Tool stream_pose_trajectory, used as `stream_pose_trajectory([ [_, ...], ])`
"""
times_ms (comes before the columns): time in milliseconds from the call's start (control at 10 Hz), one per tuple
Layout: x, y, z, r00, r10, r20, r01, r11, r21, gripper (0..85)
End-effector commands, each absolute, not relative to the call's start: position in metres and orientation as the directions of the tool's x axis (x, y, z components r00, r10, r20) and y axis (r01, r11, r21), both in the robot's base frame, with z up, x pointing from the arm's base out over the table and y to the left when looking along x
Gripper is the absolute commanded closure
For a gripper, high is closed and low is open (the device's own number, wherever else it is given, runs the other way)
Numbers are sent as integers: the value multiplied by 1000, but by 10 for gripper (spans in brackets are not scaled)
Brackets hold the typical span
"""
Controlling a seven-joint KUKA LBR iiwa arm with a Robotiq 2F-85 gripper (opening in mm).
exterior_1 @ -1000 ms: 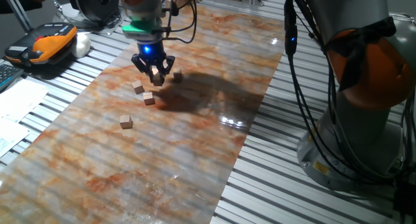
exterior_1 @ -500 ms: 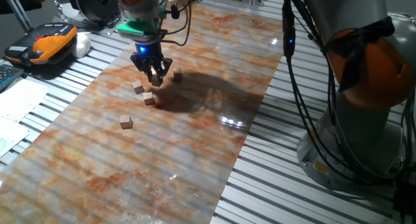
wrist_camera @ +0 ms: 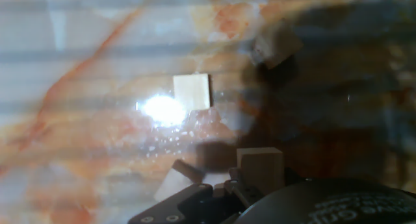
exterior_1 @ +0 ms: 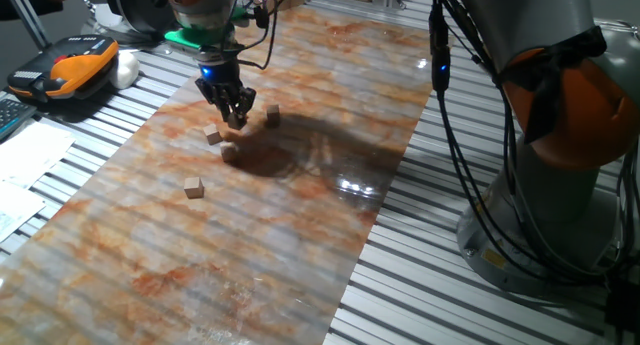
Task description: Stack the blocks into a pyramid shape
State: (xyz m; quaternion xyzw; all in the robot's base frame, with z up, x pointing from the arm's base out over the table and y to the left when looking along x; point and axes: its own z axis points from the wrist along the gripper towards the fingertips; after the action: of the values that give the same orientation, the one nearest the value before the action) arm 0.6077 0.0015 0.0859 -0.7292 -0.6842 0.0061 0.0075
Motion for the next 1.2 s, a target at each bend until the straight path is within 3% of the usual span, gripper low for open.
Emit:
stream_pose_trajectory([
  [0, 608, 2, 86, 126, 992, -1, 992, -126, -21, 850],
  [1100, 607, 0, 82, 85, 996, -31, 995, -87, -44, 850],
])
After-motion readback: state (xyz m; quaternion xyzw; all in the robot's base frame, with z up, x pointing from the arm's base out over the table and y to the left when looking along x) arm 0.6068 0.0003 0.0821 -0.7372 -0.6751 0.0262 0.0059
